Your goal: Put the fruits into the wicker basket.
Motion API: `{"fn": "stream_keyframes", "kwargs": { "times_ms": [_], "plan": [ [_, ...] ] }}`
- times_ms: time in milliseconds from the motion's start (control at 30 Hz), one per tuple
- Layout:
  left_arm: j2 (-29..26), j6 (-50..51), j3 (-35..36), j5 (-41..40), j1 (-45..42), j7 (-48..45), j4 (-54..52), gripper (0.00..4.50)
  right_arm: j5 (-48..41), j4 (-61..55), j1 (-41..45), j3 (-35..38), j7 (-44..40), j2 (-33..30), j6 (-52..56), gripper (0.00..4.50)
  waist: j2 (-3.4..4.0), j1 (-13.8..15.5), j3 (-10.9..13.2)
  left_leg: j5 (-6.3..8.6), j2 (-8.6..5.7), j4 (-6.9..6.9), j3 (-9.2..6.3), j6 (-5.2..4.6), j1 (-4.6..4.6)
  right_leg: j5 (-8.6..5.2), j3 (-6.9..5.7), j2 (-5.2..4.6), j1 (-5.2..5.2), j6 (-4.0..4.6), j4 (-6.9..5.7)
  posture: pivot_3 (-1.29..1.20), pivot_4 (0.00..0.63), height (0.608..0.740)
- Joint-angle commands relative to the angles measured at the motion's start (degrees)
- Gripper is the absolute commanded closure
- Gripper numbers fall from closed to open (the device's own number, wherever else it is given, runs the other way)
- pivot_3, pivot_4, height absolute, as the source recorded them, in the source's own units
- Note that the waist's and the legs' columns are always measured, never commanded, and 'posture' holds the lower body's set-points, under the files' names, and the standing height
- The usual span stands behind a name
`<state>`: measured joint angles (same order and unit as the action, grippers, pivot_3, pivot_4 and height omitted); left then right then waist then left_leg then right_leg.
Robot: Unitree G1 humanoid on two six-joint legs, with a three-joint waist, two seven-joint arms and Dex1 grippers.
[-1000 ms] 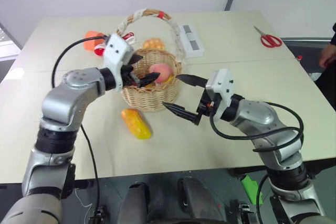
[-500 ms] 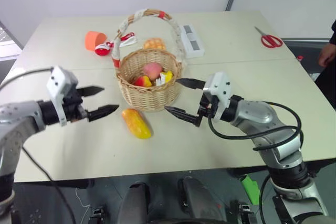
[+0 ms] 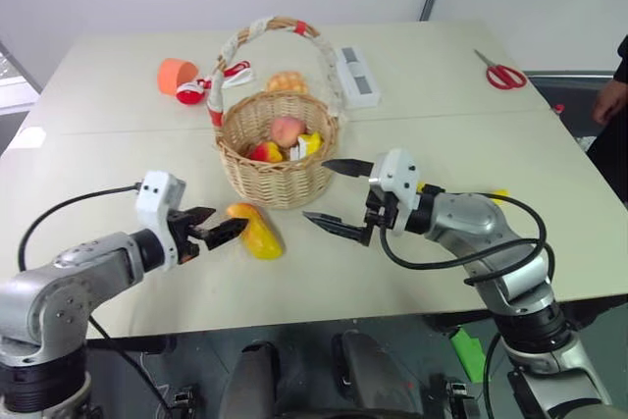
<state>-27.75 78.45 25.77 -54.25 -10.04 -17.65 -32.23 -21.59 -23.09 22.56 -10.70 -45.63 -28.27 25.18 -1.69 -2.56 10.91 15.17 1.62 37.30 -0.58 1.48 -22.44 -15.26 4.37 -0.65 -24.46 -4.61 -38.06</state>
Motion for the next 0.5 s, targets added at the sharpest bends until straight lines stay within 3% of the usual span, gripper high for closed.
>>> {"fn": "stream_keyframes", "kwargs": {
  "times_ms": [33, 200, 500],
  "plan": [
    [1.3, 7.3, 3.6, -3.3, -0.7, 5.9, -2.7, 0.02, -0.2, -0.1, 0.2, 0.3, -0.7, 0.3, -1.4, 0.0, -0.01, -0.1, 0.0, 0.0, 0.0, 0.0, -0.01, 0.0, 0.0, 0.0, 0.0, 0.01, 0.0, 0.0, -0.01, 0.0, 0.15, 0.74],
    [6.9, 13.5, 6.8, -4.2, -3.3, 11.6, -1.1, 0.02, 0.5, 0.5, 0.1, -0.3, -1.5, 0.3, -1.9, 0.0, -0.02, 0.1, 0.0, 0.0, -0.07, 0.01, -0.02, 0.01, 0.02, 0.0, 0.0, 0.02, 0.01, 0.01, -0.03, 0.0, 0.15, 0.74],
    [14.3, 14.0, 6.6, -9.5, -5.9, 22.9, 2.6, 0.02, 2.6, -1.0, -1.9, -2.6, -4.6, -2.9, -1.5, 0.0, -0.04, 0.1, 0.0, -0.01, -0.15, 0.01, -0.04, 0.02, 0.02, 0.0, 0.01, -0.01, 0.03, 0.01, -0.02, 0.0, 0.15, 0.74]
  ]
}}
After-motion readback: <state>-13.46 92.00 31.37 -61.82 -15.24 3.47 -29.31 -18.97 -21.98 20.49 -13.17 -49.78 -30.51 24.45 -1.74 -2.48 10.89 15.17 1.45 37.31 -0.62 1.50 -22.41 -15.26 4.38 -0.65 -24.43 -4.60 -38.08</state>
